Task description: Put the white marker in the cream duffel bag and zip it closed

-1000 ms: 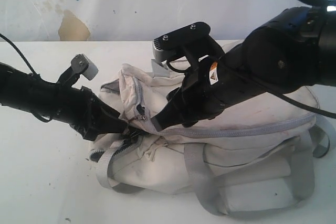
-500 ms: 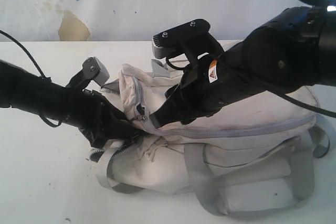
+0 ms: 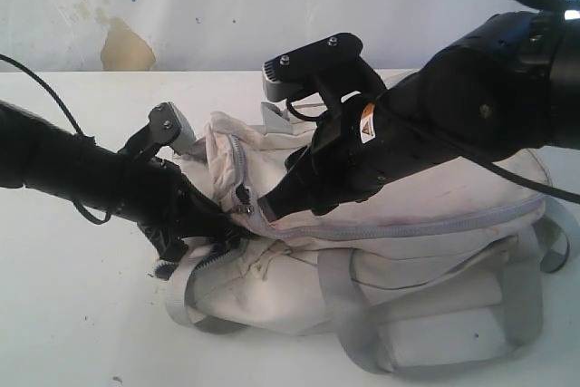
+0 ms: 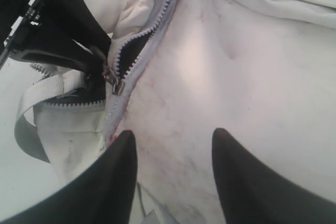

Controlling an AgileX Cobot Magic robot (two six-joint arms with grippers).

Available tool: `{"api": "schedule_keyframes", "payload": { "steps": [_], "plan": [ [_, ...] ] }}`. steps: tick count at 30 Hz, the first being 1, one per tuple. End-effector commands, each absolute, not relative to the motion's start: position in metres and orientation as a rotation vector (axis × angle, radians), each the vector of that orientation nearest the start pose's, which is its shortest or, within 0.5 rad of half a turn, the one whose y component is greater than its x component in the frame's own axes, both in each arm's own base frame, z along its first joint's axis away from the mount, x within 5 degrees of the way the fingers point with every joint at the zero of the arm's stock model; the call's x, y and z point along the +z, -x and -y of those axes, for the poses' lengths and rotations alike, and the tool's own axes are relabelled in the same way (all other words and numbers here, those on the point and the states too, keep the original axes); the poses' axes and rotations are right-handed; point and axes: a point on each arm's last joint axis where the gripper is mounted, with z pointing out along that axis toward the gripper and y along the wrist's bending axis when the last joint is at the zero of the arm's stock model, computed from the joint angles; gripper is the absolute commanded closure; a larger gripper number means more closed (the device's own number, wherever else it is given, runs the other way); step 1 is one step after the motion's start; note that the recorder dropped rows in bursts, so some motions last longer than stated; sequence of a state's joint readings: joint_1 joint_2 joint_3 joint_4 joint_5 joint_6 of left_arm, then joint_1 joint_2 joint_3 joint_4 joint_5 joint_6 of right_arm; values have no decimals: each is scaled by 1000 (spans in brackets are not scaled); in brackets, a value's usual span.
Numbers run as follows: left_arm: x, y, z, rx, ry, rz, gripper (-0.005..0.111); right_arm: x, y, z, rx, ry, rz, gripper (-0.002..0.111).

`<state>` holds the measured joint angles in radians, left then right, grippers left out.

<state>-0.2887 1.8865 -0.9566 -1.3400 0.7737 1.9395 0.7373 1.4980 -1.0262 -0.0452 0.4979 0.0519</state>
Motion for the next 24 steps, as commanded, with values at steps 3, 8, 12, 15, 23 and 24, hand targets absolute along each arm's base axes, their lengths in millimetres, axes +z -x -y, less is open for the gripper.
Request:
{"api": "schedule_keyframes", "payload": {
  "steps": [3, 8, 12, 15, 23, 24],
  "plan": [
    [158, -304, 155, -766, -1411, -1960, 107, 267, -237, -208, 301, 849, -2307, 65],
    [177, -302, 154, -720, -1401, -1923, 107, 267, -237, -208, 301, 849, -2307, 65],
    [200, -297, 153, -729, -1333, -1920, 107, 266, -231, -213, 280, 960, -2285, 65],
    [210, -293, 151, -754, -1278, -1974, 107, 265, -226, -216, 345, 922, -2330, 56],
    [234, -286, 155, -963, -999, -2052, 107, 250, -229, -228, 426, 903, -2366, 41],
    [237, -285, 156, -990, -977, -2043, 107, 251, -229, -230, 431, 904, -2349, 41]
  ]
}}
